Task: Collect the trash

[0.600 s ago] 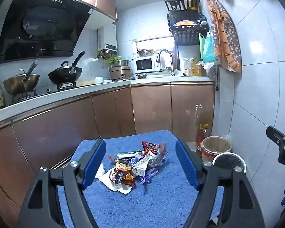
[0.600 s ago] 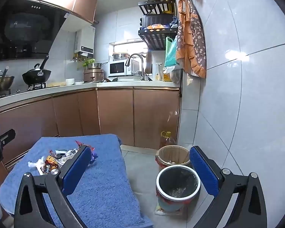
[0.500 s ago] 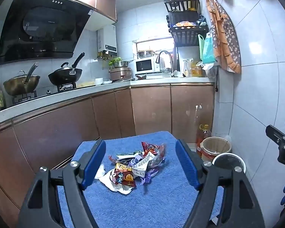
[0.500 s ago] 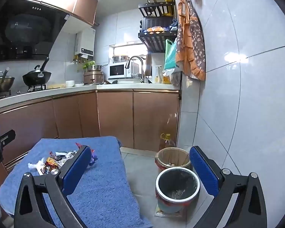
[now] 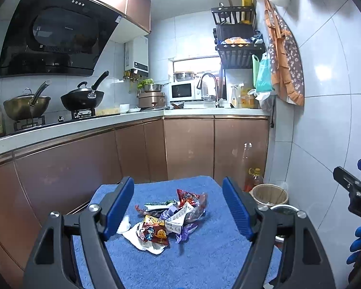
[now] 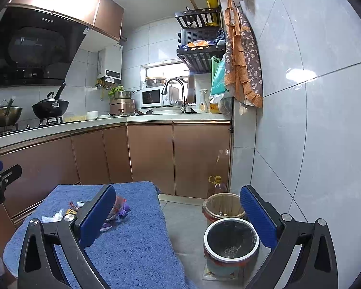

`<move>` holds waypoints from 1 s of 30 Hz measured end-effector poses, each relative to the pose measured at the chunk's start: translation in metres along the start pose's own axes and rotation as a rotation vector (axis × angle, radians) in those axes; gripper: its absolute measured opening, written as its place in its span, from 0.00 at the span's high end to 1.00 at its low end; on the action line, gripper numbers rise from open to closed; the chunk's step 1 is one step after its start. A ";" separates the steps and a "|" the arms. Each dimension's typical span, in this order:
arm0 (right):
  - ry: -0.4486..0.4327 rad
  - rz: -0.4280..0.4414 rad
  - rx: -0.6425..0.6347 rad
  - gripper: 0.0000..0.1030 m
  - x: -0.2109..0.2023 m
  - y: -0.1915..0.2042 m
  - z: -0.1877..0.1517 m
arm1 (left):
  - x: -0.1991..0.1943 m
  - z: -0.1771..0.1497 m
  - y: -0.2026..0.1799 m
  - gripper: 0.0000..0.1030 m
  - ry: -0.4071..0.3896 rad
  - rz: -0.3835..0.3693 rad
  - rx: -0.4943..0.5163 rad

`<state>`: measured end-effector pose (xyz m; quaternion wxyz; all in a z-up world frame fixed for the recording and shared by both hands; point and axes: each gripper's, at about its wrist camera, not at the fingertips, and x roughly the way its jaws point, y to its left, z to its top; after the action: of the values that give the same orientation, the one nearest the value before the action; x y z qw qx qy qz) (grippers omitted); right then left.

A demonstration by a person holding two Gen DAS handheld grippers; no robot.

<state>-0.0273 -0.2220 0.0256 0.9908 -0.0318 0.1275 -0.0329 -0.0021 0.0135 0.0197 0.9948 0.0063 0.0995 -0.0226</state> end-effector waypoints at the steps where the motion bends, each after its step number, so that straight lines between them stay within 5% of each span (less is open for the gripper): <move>1: -0.001 0.001 0.000 0.00 0.001 0.000 0.000 | 0.002 0.000 0.001 0.27 0.002 -0.004 -0.001; 30: 0.064 -0.001 0.022 0.00 0.067 0.024 -0.012 | 0.088 -0.021 0.032 0.27 0.074 -0.079 0.009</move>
<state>0.0363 -0.2038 -0.0041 0.9865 -0.0201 0.1586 -0.0356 0.0809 0.0424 -0.0183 0.9887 0.0077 0.1364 -0.0622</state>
